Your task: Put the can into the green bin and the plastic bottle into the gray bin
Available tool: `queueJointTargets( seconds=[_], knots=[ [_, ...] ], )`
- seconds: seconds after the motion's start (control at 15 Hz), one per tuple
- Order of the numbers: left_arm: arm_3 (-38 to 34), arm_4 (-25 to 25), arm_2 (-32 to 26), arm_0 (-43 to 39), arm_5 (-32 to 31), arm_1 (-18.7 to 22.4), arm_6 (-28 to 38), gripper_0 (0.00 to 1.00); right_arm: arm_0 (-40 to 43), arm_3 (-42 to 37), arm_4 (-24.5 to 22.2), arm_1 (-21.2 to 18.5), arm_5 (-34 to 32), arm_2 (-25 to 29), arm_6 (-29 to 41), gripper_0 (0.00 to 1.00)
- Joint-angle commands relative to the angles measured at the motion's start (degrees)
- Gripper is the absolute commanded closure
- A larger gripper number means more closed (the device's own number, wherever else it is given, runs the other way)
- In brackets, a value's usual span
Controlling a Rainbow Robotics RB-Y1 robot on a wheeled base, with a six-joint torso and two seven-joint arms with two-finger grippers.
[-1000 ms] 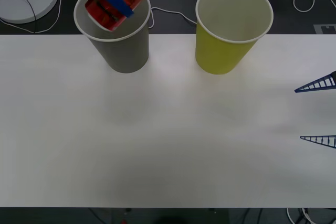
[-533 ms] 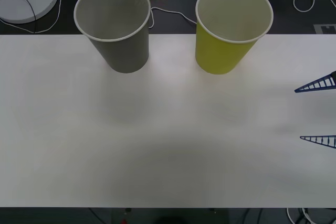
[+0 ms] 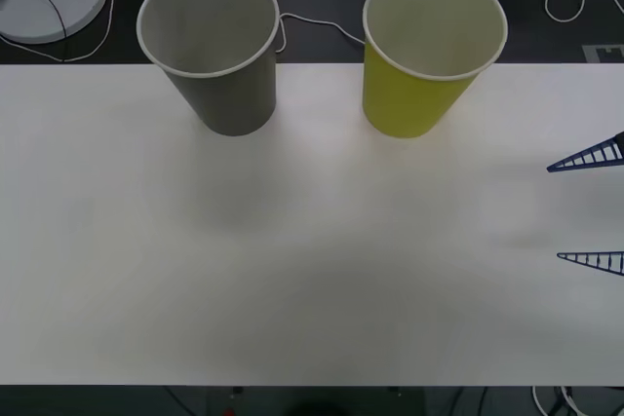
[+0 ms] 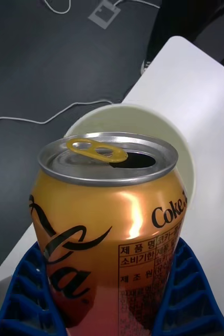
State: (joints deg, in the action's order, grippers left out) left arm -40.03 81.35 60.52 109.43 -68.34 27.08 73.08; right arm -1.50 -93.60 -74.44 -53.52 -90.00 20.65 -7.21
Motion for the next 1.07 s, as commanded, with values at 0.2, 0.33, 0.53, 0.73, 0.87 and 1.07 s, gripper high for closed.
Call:
queueJointTargets(
  seconds=[0.2,0.33,0.53,0.73,0.87,1.07],
  knots=[
    [8.9,0.8,0.4,1.2,7.8,-9.0,0.6,1.00,0.0,0.0,0.0,0.0,0.0,0.0,0.0,0.00],
    [10.1,1.7,0.4,1.4,9.5,-11.3,1.8,1.00,0.0,0.0,0.0,0.0,0.0,0.0,0.0,0.00],
    [11.5,4.3,0.5,2.4,10.3,-13.9,3.9,1.00,0.0,0.0,0.0,0.0,0.0,0.0,0.0,0.00],
    [13.6,4.5,0.4,2.5,11.3,-15.7,4.0,1.00,0.0,0.0,0.0,0.0,0.0,0.0,0.0,0.00],
    [14.1,4.5,0.4,2.5,11.6,-15.8,4.1,1.00,0.0,0.0,0.0,0.0,0.0,0.0,0.0,0.00],
    [14.1,4.6,0.4,2.5,11.5,-15.8,3.9,0.99,0.0,0.0,0.0,0.0,0.0,0.0,0.0,0.00]
  ],
)
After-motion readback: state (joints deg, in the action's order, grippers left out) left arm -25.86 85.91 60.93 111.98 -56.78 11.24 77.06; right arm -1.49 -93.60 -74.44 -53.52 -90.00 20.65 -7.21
